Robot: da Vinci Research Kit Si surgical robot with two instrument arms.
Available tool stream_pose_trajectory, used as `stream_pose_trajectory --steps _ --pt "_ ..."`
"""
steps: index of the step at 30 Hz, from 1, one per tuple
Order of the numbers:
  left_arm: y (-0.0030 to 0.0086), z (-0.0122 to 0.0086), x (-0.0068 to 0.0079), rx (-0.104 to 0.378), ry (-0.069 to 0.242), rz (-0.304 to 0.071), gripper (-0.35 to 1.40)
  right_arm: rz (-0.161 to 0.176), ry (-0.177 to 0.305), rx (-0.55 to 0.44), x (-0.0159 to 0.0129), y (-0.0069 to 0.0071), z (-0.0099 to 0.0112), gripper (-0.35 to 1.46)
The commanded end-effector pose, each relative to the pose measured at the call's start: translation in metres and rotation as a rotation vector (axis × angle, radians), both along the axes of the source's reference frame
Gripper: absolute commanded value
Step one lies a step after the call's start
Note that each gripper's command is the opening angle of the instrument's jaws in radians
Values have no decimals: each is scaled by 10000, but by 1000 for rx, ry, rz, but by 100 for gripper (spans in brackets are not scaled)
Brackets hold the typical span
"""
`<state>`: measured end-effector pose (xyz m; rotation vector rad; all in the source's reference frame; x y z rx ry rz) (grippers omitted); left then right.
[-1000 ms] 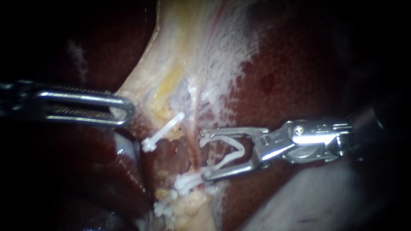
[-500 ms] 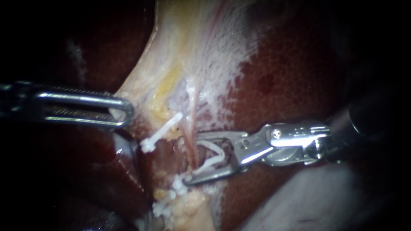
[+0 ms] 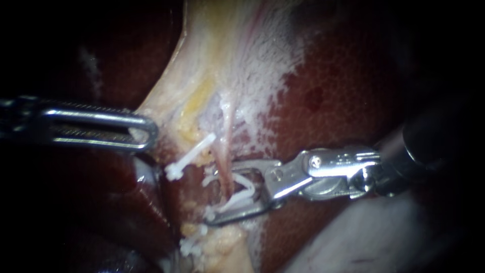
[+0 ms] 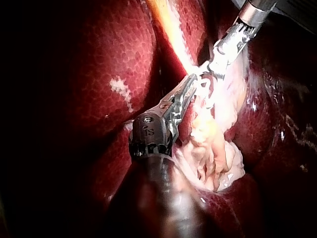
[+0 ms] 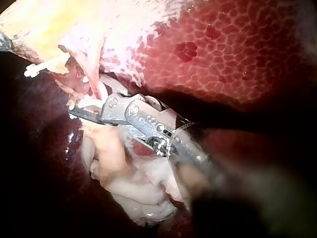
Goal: Clipping third clip right tube
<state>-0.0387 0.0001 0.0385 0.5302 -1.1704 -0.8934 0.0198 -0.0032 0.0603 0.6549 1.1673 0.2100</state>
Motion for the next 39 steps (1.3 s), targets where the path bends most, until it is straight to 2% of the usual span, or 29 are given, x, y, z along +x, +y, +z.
stream_pose_trajectory --steps 1,3,8,12,18,39 --pt "0 0 0 0 0 0 -35 4 -5 12 -2 2 -2 47" --pt "0 0 0 0 0 0 -35 10 -13 35 -5 4 -4 37" --pt "0 0 0 0 0 0 -35 14 -23 73 -12 12 -9 -2" --pt "0 1 -1 0 0 0 -35 12 -23 69 -13 9 -3 -22" --pt "0 1 -1 0 0 0 -35 8 -22 63 -13 2 5 -27" --pt "0 2 -1 0 0 0 -35 9 -24 68 -14 2 4 -24"
